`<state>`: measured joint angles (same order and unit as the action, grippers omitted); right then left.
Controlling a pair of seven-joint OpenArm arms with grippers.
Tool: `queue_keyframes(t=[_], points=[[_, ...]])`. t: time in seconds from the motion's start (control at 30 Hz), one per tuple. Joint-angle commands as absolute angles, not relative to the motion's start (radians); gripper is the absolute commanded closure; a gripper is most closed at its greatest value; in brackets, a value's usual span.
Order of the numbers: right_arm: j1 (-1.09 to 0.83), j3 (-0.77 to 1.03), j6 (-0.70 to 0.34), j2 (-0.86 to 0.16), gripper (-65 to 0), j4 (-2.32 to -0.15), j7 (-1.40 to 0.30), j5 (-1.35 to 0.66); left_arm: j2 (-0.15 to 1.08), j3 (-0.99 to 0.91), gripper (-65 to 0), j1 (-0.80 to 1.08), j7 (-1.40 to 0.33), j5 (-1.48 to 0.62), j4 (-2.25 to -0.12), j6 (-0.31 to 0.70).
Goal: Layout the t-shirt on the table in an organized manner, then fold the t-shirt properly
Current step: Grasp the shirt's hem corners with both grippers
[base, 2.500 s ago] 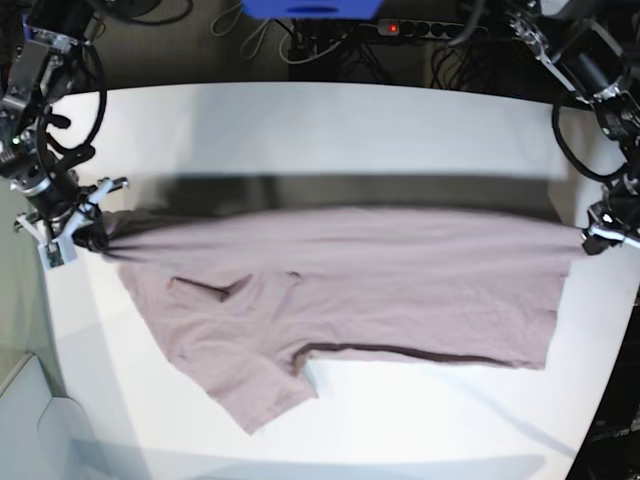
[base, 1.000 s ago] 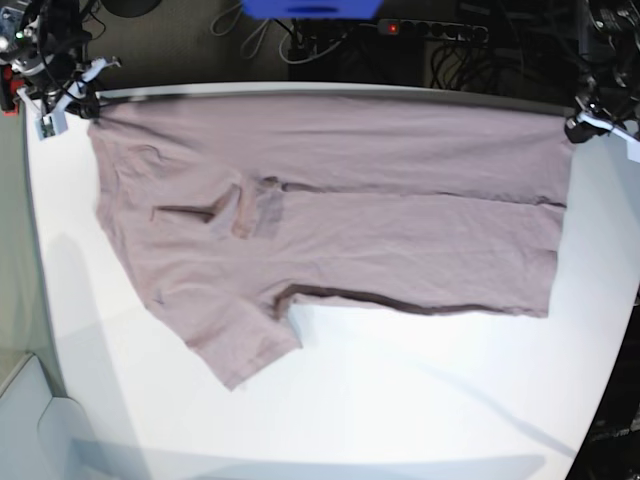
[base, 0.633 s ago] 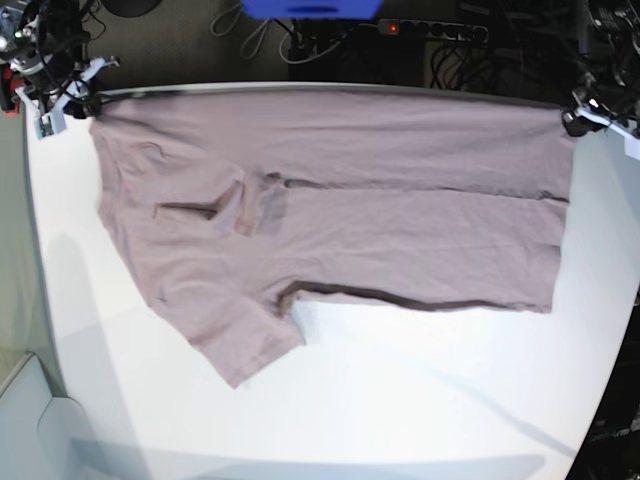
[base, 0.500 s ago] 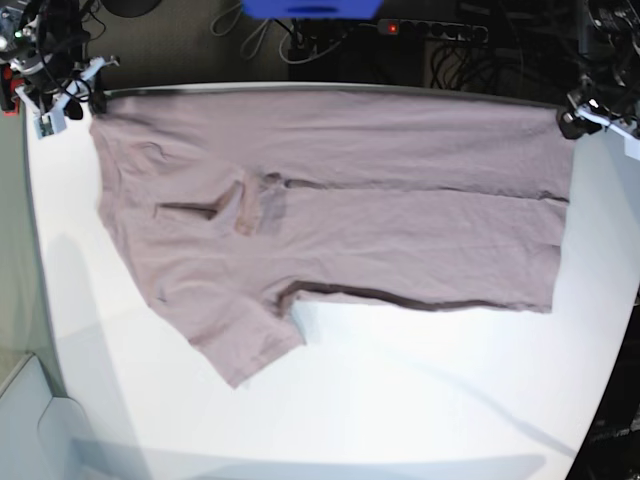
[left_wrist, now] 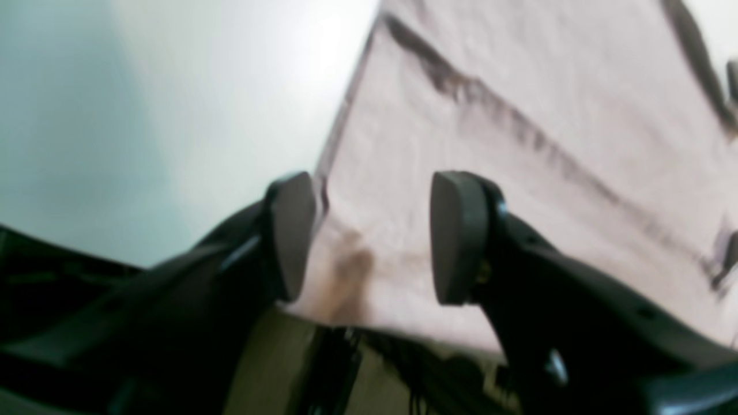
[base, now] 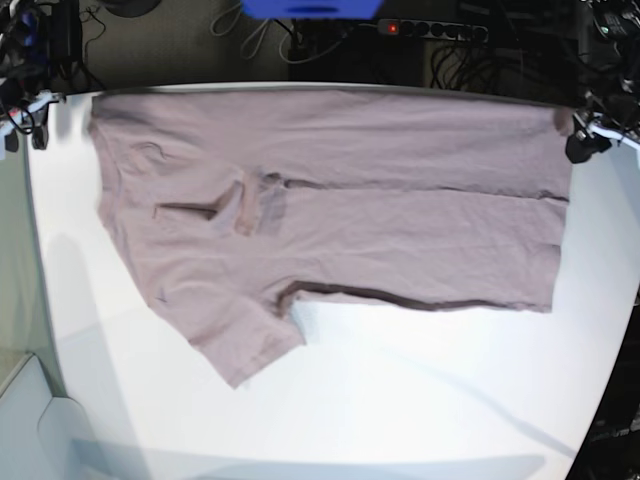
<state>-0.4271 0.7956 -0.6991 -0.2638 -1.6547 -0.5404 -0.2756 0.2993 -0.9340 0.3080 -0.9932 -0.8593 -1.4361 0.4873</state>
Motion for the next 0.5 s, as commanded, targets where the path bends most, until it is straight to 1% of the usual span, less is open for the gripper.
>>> queue_keyframes(t=[0.0,0.13,0.33,0.47], points=[[-0.414,0.803,-0.698,-0.291,-32.8,-1.670,-0.513,-0.289,0.321,-0.955,-32.2,0.285,-0.978,-0.885,-1.454,0.490],[-0.344,0.786,-0.698,-0.292,-33.1,-1.670,-0.515,-0.289,0.321,-1.009,-32.4,0.257,-0.977,-0.886,-1.454,0.490],[-0.236,0.604,-0.698,-0.344,-42.0,-1.644,-0.515,-0.289,0.329,-1.079,-32.5,0.128,-0.977,-0.874,-1.440,0.484],[-0.067,0.449,-0.698,-0.387,-42.4,-1.526,-0.524,-0.288,0.341,-1.076,-32.5,0.018,-0.978,-0.779,-1.415,0.478]])
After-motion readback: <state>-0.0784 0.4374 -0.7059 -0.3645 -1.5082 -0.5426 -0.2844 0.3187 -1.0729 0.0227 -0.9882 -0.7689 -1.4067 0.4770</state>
